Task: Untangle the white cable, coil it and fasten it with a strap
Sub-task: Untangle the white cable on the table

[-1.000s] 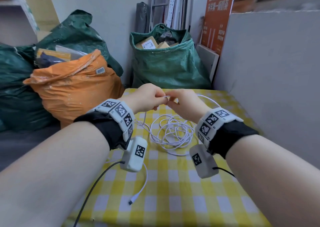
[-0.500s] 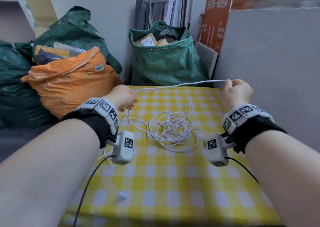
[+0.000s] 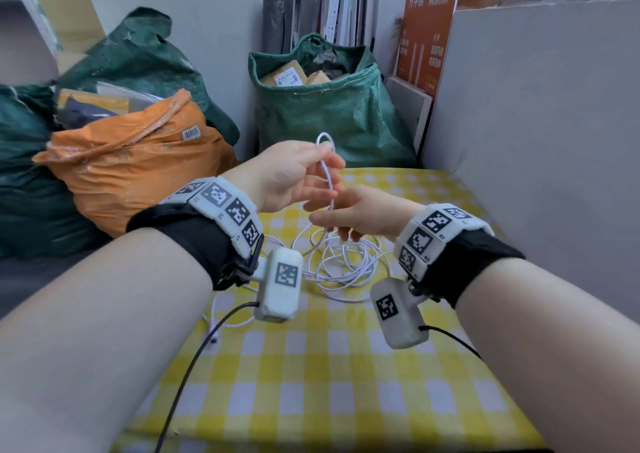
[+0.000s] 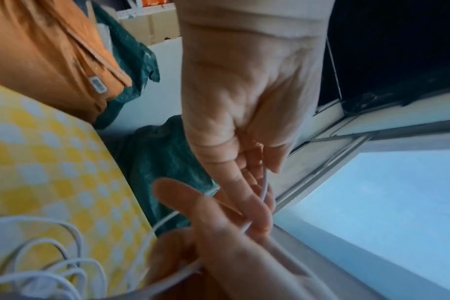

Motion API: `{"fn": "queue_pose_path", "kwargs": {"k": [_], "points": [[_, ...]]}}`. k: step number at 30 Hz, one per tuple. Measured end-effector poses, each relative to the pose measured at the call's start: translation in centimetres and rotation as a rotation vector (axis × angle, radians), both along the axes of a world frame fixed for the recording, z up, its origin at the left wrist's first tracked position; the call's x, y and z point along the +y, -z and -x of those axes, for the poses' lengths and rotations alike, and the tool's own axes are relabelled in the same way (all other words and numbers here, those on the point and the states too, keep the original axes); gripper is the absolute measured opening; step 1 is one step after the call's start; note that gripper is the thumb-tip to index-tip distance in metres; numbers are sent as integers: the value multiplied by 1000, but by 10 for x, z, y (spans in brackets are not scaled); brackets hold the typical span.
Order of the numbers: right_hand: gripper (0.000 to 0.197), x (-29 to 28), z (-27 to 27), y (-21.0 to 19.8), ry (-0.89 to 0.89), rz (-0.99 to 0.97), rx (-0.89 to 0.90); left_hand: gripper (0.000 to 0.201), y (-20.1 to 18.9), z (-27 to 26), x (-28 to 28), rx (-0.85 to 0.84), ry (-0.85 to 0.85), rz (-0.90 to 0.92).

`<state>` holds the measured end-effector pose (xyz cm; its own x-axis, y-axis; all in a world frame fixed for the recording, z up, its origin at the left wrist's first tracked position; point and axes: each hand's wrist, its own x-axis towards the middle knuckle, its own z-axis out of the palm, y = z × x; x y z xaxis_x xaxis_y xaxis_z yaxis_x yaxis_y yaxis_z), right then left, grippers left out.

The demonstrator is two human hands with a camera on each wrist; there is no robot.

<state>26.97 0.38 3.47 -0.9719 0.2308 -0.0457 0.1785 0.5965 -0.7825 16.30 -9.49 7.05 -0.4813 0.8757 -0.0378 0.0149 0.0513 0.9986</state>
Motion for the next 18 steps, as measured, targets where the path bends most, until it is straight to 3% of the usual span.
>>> {"fn": "queue_pose_path", "kwargs": {"k": [2, 4, 7, 10, 15, 18], "points": [[17, -1, 1, 2, 3, 101, 15, 27, -3, -3, 4, -65, 33, -84], [32, 5, 0, 1, 133, 262, 111, 20, -1, -2, 7, -34, -9, -73], [36, 24, -6, -6, 376, 585, 363, 20, 12, 2, 8, 132, -12, 189], [35, 49, -14, -10, 536, 768, 577, 24, 28, -2, 9, 273, 174, 439], [35, 86, -27, -6, 754, 658, 738, 23, 40, -9, 24, 437, 248, 535], [27, 107, -34, 3, 764, 543, 683, 22, 45, -9, 32, 518, 240, 574]]}}
